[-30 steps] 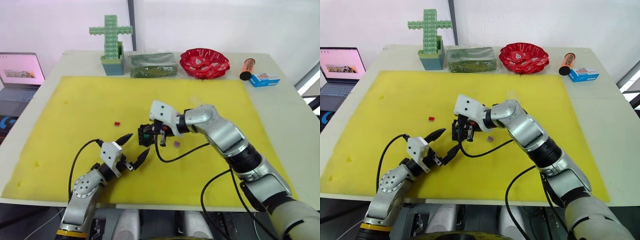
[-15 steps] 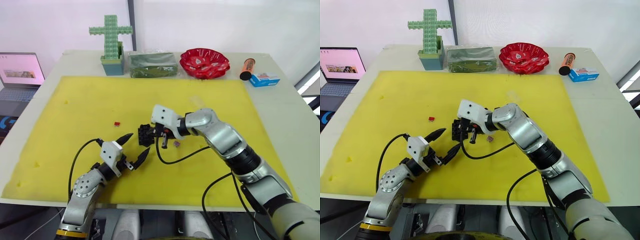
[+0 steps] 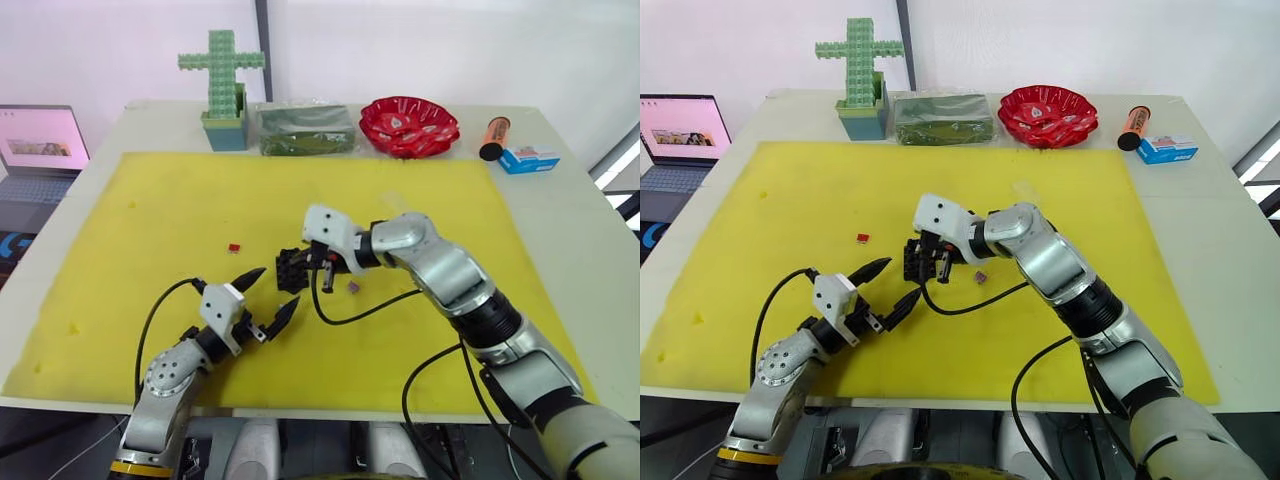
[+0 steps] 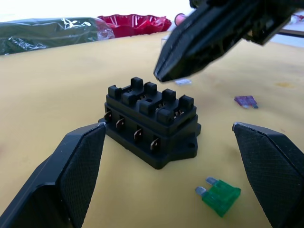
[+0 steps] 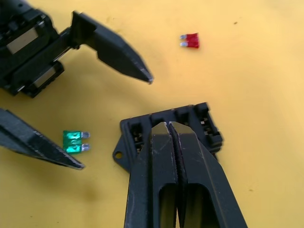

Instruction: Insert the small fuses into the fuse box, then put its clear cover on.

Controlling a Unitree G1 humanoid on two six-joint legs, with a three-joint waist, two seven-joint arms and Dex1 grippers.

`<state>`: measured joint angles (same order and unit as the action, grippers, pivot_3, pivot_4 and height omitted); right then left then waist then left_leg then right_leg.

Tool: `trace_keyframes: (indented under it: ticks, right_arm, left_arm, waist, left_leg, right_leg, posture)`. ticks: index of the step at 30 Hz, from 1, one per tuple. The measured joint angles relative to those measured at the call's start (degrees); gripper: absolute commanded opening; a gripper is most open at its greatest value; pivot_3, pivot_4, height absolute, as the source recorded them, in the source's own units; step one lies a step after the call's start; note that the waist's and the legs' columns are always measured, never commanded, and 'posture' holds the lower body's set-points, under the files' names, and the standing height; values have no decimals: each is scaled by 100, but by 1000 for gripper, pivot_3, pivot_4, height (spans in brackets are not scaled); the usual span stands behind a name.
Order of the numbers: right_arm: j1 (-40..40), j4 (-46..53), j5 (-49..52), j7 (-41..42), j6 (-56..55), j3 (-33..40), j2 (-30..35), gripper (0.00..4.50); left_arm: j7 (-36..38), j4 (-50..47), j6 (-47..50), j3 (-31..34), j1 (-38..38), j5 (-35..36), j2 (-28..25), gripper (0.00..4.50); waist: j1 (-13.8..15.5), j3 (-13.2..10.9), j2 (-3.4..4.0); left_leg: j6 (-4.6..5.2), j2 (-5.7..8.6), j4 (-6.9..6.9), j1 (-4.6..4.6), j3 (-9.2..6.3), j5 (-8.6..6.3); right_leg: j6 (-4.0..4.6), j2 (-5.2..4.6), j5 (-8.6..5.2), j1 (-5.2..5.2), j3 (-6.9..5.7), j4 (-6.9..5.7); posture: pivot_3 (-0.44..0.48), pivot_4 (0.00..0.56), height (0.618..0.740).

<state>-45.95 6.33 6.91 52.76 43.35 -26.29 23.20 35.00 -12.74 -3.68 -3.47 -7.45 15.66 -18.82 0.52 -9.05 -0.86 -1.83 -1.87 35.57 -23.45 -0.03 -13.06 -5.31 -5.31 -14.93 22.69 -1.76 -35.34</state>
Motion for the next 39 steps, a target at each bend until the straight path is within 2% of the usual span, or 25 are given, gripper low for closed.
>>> trace_keyframes:
  ticks: [4,7,10,17,18,22,27,39]
  right_arm:
    - [60,351,508,-45,23,583,-267,28]
    - [175,664,799,-48,77,947,-194,601]
    - [581,849,922,86,-6,1021,145,1665]
    - [1036,1171,1201,-93,-38,1458,306,4210]
    - [1156,1208,1204,-194,-49,1577,330,4459]
    - [1662,1288,1178,-530,-177,1966,604,4459]
    - [2092,1547,1176,-388,-424,1941,1016,4459]
    - [2389,1659,1214,-426,-1043,1764,907,4459]
  left_arm:
    - [235,-445,302,151,-336,322,-370,4500]
    - [455,-760,553,387,-546,657,-694,4500]
    - [662,-967,896,627,-667,1058,-981,4500]
    - [750,-1099,1222,1017,-631,1328,-1245,4500]
    - [709,-1099,1270,1132,-613,1358,-1257,4500]
    - [469,-1001,1454,1471,-469,1351,-1335,4500]
    - [912,-873,1431,1458,-446,1325,-1579,4500]
    - [1625,-712,1161,1451,-582,1153,-1827,4500]
  waist:
    - [-28,-1,-1]
    - [-13,-1,0]
    - [8,-1,0]
    - [-8,-2,2]
    - [-7,-2,2]
    - [23,-2,1]
    - [-10,-2,2]
    - [16,-2,0]
  left_leg:
    - [0,-4,-13,0,-1,0]
    - [0,-4,-19,0,-2,0]
    - [-1,-2,-18,0,1,0]
    - [0,-2,-26,0,6,0]
    - [0,-2,-27,0,7,0]
    - [-1,0,-21,0,7,0]
    - [-1,-3,-24,0,12,0]
    - [-1,-6,-25,1,11,0]
  right_leg:
    - [0,1,0,5,0,0]
    - [2,0,-1,6,-2,3]
    - [3,-6,-2,6,-3,17]
    - [3,-5,-1,8,-3,17]
    - [3,-5,-1,8,-3,17]
    - [3,-6,-1,3,-3,18]
    - [3,-4,-2,8,-1,20]
    - [4,-3,-2,7,0,21]
  posture:
    - [0,150,740]
    - [0,150,740]
    - [0,150,740]
    - [0,150,740]
    - [0,150,740]
    - [0,150,740]
    - [0,150,740]
    - [0,150,740]
